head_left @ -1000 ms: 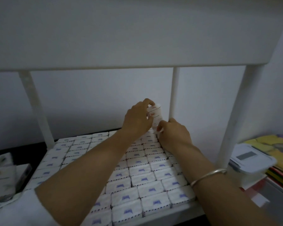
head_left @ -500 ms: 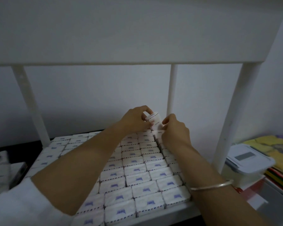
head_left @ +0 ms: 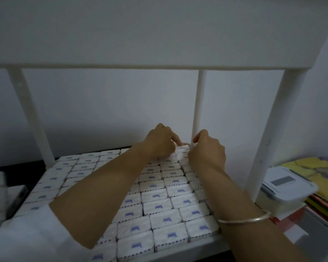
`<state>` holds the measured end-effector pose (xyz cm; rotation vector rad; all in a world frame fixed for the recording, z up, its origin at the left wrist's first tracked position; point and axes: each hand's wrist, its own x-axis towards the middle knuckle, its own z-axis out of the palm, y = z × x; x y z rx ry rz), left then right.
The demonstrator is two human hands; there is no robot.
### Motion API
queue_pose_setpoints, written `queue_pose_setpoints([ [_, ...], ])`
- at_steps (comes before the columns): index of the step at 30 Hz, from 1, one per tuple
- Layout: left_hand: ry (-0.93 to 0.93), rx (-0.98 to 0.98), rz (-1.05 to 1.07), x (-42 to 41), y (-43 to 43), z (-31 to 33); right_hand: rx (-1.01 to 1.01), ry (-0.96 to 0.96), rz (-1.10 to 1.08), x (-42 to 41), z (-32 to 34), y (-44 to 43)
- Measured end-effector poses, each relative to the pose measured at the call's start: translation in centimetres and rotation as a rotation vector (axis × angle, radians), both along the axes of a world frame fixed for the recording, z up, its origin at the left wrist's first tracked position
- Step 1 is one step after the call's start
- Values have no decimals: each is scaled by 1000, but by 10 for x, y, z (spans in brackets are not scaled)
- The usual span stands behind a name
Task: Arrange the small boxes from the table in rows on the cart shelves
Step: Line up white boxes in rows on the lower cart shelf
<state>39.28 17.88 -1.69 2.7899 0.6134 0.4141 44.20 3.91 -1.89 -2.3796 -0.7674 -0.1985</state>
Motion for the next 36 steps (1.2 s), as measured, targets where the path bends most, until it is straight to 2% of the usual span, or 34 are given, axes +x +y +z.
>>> queue_pose_setpoints([
  [5, -4, -63, 10, -17, -10, 3, -8, 26, 28, -3, 1, -2],
  [11, -146, -68, 54, -77, -35, 32, -179, -87, 104, -21, 16, -7],
  [13, -154, -80, 61, -111, -52, 43, -109, -90, 179, -37, 25, -13],
  [17, -206, -133, 149, -204, -88, 41, 247, -18, 469, -109, 28, -35],
  [22, -338, -148, 272, -332, -134, 10, 288, 47, 860, -217, 18, -61],
  [25, -405, -80, 382, -398, -154, -10, 205, 70, 1060, -272, 11, -63],
  [28, -407, 29, 539, -459, -159, -32, 157, 30, 1167, -316, 3, -53],
  [32, -307, 286, 758, -532, -162, -52, 69, 3, 1279, -363, -4, -33],
  [36, -111, 353, 1065, -586, -166, -74, 18, 17, 1386, -405, -9, -14],
])
